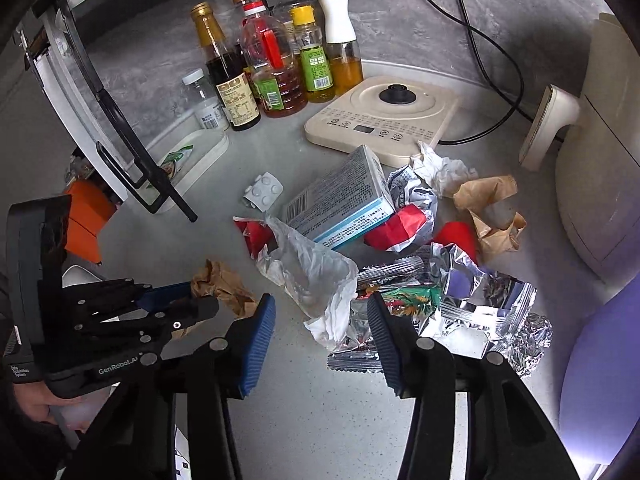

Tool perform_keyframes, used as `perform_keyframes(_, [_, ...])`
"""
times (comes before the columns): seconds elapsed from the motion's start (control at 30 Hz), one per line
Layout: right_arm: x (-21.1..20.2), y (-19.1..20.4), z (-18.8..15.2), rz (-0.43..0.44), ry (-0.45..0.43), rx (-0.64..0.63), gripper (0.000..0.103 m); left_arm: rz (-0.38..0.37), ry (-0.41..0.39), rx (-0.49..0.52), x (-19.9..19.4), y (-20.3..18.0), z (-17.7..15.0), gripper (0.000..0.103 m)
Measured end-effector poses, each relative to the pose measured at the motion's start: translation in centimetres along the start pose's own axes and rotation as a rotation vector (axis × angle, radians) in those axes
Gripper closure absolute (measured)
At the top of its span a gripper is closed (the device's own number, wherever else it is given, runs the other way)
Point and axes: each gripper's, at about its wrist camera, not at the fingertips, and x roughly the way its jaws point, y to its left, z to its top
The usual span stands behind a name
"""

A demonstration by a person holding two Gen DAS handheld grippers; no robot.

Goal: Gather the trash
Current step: 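Grasp the brown paper with the left tool while the right tool grasps the white plastic bag, then carry the brown paper and white bag to the lavender bucket and release both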

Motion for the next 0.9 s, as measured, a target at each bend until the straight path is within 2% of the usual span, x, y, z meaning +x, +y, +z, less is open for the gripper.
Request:
perform_keyframes(0.03, [0.4, -0.2, 0.1, -0.003, 0.008, 0.009, 0.062, 0.01, -0.005, -0.006, -0.6, 0.3, 0.0, 0.075])
perform_keyframes(0.07, [0.8, -0.3, 0.2, -0.003, 0.017, 0.018, 0.073, 0.021, -0.011, -0.009, -1.2, 0.7, 0.0, 0.075])
perform_keyframes(0.1, [1.2, -0.4, 0.3, -0.004, 0.027, 0.024, 0.089, 0.028, -0.017, -0.011, -1.7, 0.8, 0.0, 0.075])
perform_keyframes(0.17, [1.3, -0.5, 0.5, -0.01, 0.031, 0.034, 0.1, 0.046, -0.033, -0.008, -2.8, 1.2, 0.2, 0.075])
perform_keyframes(0.33, [-1.5, 0.3, 1.2, 0.009, -0.06, 0.016, 0.101, 0.091, -0.099, -0.009, -6.0, 2.1, 0.9, 0.075])
perform_keyframes(0.53, [-6.0, 0.8, 1.8, 0.013, -0.167, 0.025, 0.101, 0.075, -0.163, 0.046, -8.4, 1.1, 2.5, 0.075])
perform_keyframes(0.7, [-10.2, -0.3, 2.0, -0.029, -0.256, 0.049, 0.101, 0.037, -0.184, 0.097, -8.8, -1.0, 3.6, 0.075])
perform_keyframes(0.9, [-14.5, -3.4, 1.9, -0.14, -0.343, 0.096, 0.101, -0.005, -0.216, 0.167, -9.1, -4.2, 4.9, 0.075])
